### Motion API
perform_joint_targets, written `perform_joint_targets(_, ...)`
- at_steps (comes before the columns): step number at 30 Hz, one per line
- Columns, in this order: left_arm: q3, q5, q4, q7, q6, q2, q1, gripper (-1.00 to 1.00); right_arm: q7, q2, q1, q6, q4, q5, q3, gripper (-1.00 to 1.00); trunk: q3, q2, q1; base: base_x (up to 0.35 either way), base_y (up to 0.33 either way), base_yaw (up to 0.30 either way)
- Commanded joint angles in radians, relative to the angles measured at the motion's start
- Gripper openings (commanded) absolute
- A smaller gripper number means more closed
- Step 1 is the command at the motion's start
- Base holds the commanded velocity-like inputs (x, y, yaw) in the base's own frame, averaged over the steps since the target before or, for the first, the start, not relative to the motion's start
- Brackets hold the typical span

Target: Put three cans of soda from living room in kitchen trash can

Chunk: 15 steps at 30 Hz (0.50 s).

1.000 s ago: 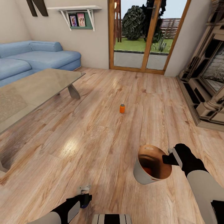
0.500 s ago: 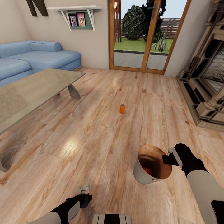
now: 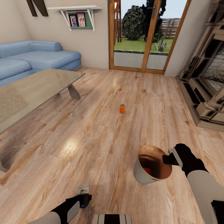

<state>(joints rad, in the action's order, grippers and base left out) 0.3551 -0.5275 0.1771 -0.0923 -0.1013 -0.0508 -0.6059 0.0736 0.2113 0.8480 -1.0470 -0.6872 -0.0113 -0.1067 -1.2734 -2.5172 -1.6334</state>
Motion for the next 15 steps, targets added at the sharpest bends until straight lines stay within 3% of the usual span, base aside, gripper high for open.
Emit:
perform_joint_targets(1, 0.0, 0.0, 0.0, 0.0, 0.0, 0.0, 0.0, 1.0, 0.005, 0.0, 0.0, 0.0, 0.0, 0.022, -0.001, -1.0, 0.0, 0.0, 0.0, 0.0, 0.0, 0.0)
perform_joint_targets(2, 0.0, 0.0, 0.0, 0.0, 0.0, 0.0, 0.0, -1.0, 0.005, 0.0, 0.0, 0.0, 0.0, 0.022, -0.001, -1.0, 0.0, 0.0, 0.0, 0.0, 0.0, 0.0)
perform_joint_targets(15, 0.002, 0.004, 0.001, 0.0, 0.002, -0.001, 0.004, -1.0, 0.005, 0.001, 0.0, 0.0, 0.0, 0.022, -0.001, -1.0, 0.0, 0.0, 0.0, 0.0, 0.0, 0.0)
